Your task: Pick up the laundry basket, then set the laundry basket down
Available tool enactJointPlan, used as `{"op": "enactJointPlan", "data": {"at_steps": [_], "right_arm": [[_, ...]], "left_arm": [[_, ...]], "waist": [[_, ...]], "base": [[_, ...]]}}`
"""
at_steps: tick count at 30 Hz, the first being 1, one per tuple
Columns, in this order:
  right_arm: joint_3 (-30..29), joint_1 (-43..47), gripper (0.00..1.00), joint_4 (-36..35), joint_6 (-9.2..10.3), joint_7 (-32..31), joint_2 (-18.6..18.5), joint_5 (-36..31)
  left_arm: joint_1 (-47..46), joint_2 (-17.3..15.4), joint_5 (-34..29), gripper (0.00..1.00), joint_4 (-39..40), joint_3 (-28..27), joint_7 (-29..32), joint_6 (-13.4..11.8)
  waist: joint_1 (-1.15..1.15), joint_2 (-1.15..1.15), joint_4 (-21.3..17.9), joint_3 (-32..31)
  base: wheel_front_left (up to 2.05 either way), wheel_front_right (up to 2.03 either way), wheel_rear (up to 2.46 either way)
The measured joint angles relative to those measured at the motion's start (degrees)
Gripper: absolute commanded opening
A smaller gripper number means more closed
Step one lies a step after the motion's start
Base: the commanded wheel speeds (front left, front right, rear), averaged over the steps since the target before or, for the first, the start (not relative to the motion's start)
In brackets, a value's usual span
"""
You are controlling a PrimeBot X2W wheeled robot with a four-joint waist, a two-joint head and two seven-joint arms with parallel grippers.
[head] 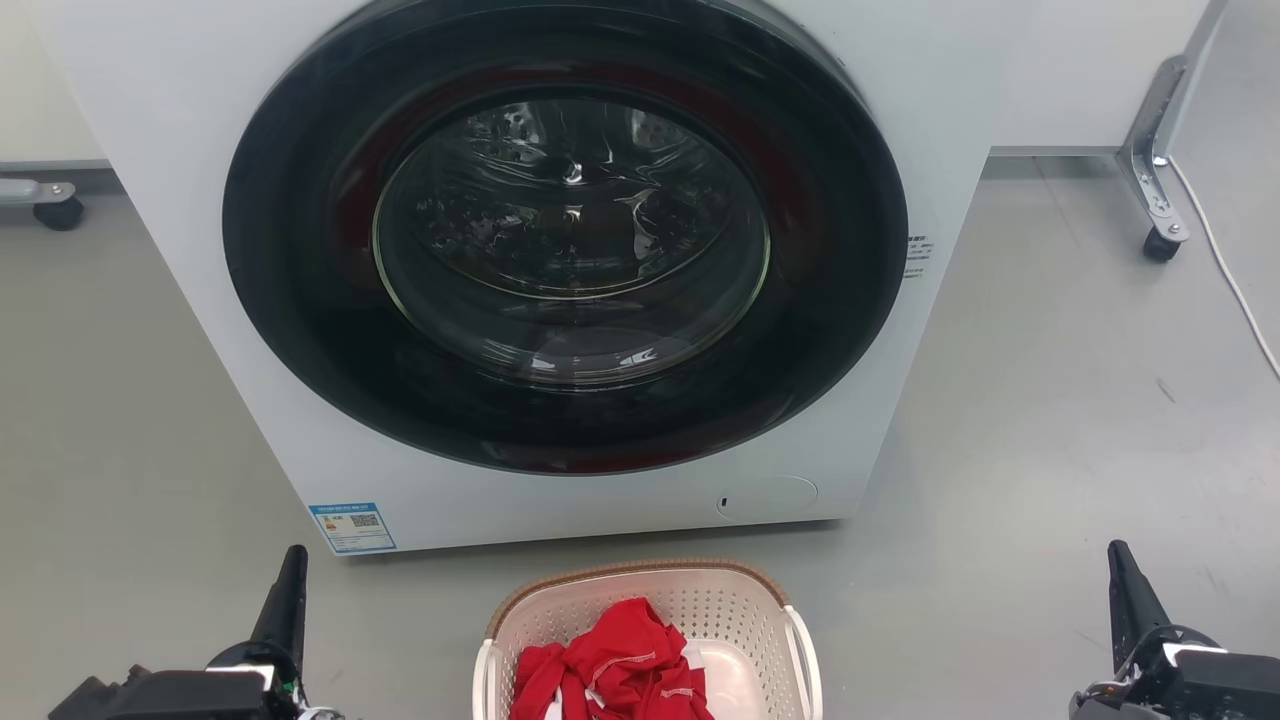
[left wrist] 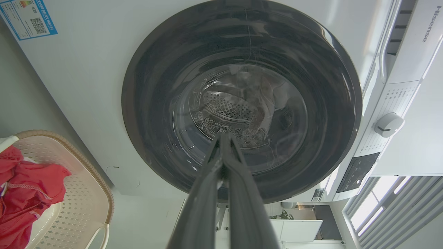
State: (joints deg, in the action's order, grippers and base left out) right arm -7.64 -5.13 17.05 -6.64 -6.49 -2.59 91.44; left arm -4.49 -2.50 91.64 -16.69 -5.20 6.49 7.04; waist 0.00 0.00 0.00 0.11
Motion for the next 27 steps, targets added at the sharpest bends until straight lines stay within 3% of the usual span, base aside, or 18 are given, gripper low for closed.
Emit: {"op": "enactJointPlan", "data": {"at_steps": [27], "right_arm": [[-0.01,-0.09,0.00,0.04,-0.20,0.00,0.04,0.00]], "left_arm": [[0.01,0.02,0.05,0.00,-0.09,-0.02,0.00,0.01]], "waist": [[-0.01,0.00,0.00,0.00]], "base": [[0.00,0.00,0.00]]}}
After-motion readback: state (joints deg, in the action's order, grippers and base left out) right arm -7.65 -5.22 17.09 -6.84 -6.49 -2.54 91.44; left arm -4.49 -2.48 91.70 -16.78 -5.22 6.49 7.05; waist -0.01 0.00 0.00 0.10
